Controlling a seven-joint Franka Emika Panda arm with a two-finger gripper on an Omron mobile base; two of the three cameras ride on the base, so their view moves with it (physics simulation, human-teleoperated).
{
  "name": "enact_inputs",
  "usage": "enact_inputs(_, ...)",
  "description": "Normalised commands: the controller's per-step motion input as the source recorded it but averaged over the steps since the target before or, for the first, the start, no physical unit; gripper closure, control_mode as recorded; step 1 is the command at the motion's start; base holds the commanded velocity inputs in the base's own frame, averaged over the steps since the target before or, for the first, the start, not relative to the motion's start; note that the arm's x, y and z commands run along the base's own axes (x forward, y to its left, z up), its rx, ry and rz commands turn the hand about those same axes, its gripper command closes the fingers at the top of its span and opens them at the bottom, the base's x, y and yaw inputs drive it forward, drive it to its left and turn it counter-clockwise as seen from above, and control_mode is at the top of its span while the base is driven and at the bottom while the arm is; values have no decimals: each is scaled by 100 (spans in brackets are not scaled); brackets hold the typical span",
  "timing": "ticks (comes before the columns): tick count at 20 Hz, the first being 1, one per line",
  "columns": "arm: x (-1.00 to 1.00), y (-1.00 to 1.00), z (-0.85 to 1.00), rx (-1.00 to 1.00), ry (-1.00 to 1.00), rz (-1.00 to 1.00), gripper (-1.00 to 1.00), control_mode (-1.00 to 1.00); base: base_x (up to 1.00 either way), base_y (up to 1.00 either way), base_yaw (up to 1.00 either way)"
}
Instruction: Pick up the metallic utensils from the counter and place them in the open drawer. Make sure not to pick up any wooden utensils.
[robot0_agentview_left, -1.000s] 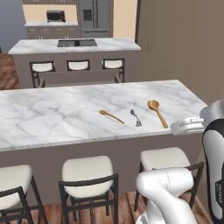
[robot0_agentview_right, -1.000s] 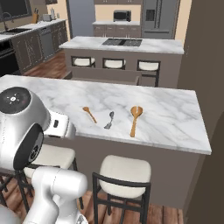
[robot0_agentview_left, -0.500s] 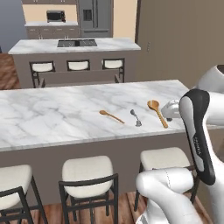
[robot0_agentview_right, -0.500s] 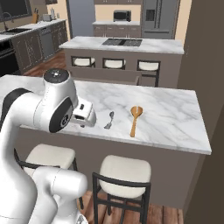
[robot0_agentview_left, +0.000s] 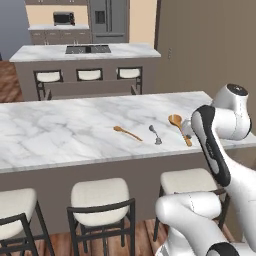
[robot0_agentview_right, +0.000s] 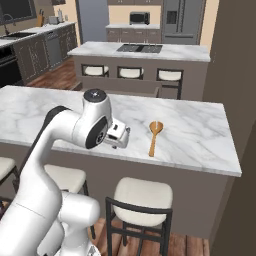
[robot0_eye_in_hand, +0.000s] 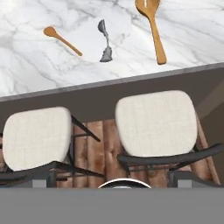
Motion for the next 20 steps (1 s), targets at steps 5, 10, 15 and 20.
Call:
enact_inputs(5, 65, 0, -44, 0, 1, -6, -100, -100, 0, 0, 0)
enact_inputs(10, 70, 0, -38, 0, 14, -1, -100, -100, 0, 0, 0)
enact_inputs(15, 74, 0, -32, 0, 10, 0, -100, -100, 0, 0, 0)
enact_inputs(20, 74, 0, -26, 0, 3, 0, -100, -100, 0, 0, 0)
